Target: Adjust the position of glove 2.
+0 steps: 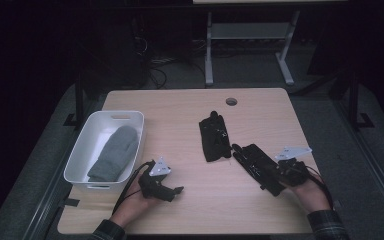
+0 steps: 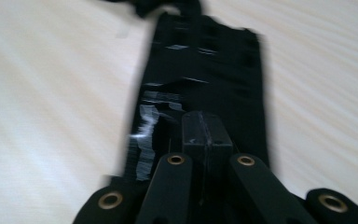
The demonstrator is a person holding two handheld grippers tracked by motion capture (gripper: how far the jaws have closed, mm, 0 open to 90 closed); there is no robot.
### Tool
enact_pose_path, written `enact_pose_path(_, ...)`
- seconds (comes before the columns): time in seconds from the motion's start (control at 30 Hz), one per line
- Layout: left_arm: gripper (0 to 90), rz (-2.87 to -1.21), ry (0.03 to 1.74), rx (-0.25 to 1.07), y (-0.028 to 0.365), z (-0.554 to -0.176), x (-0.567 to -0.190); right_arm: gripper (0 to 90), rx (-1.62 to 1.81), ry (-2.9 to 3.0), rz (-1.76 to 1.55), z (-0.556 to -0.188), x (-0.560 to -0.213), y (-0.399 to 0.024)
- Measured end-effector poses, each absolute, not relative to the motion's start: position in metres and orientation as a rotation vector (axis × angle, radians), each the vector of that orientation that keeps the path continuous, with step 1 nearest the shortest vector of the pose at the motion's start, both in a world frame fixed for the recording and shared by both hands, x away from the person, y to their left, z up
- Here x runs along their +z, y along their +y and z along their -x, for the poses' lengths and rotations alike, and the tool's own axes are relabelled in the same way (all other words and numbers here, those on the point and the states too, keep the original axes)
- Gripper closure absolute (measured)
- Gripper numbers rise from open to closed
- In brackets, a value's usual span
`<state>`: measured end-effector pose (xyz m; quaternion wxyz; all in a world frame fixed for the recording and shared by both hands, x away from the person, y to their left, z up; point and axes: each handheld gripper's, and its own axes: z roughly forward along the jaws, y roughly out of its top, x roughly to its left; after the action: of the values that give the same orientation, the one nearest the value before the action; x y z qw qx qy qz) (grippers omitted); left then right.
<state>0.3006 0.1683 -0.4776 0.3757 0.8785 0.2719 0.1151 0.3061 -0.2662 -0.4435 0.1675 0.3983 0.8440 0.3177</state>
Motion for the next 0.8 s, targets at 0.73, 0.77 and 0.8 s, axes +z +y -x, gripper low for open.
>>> enact_pose_path(0.73, 12.7, -2.248, 0.694, 0.295, 0.168, -0.301, -0.478, 90.0, 0.865, 2.504, -1.119, -0.285, -0.457, -0.268)
enact_pose_path(0.77, 12.7, -2.249, 0.693, 0.295, 0.168, -0.301, -0.478, 90.0, 0.864, 2.515, -1.11, -0.282, -0.457, -0.265)
enact_pose_path(0.8, 12.7, -2.242, 0.698, 0.293, 0.168, -0.3, -0.478, 90.0, 0.869, 2.525, -1.103, -0.279, -0.457, -0.263)
